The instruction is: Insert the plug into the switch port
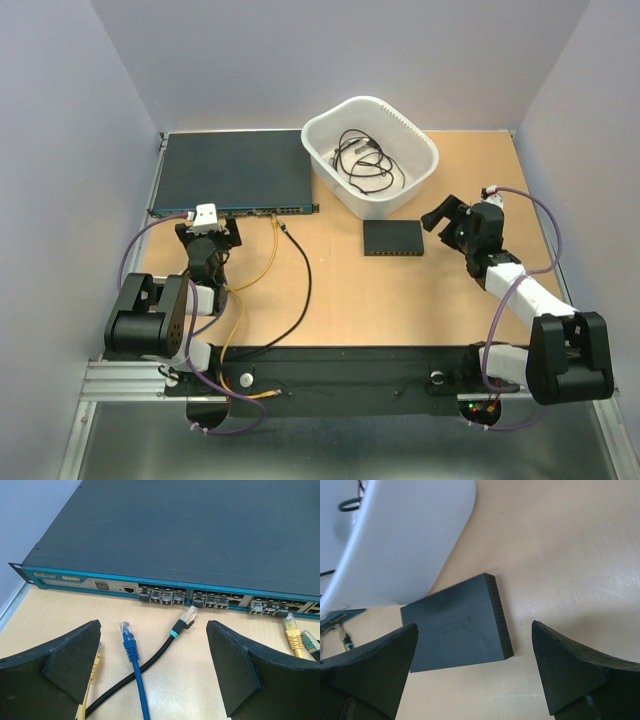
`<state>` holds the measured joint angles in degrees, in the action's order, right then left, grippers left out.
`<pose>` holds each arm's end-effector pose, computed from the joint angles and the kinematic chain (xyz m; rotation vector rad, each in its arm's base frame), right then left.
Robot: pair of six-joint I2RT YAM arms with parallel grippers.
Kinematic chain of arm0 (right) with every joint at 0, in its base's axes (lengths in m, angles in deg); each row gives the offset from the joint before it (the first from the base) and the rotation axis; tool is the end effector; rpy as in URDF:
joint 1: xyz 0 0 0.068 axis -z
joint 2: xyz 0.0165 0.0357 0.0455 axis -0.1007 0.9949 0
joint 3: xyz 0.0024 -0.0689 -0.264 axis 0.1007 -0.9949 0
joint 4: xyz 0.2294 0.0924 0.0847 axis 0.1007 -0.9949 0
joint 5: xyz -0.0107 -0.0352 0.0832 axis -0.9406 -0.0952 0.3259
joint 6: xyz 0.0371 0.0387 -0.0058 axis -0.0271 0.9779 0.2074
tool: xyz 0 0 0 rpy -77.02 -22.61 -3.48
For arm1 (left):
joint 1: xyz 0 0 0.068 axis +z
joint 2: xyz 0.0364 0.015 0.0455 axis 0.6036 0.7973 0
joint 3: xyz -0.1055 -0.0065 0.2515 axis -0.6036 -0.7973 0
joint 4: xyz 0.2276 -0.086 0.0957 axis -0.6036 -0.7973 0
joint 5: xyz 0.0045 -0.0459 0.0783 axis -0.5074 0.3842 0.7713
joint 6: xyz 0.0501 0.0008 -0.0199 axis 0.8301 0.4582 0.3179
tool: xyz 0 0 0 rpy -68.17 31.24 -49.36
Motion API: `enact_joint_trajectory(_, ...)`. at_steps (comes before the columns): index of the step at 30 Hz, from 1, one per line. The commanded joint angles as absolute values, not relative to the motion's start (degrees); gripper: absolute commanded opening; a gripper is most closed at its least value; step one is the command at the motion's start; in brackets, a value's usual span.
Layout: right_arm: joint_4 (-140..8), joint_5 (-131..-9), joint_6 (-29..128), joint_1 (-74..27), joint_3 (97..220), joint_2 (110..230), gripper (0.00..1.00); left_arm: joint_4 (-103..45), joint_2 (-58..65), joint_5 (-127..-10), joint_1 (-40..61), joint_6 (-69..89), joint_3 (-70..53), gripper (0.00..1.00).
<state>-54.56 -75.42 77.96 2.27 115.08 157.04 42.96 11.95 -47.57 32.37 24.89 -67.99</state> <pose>0.2529 0.0167 0.2153 0.5410 1.9745 0.4616 0.2371 -0.0120 0.1679 -0.0621 1.5278 0.1500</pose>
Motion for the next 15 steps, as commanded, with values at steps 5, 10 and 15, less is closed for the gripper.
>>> enact_joint_trajectory(5, -62.82, -78.63, 76.26, 2.00, 121.89, 164.93, 1.00, 31.62, 0.06, -42.82, 32.91, 24.35, -58.23, 0.99)
enact_joint_trajectory(10, -64.06, -77.86, 76.09, 2.00, 123.83, 170.47, 1.00, 20.52, -11.83, -44.91, 31.41, 15.07, -54.58, 0.99)
enact_joint_trajectory(15, -63.97, -73.82, 76.70, 1.04, 126.46, 176.80, 0.98, 11.74, -19.84, -45.81, 31.50, -13.26, -57.46, 0.99)
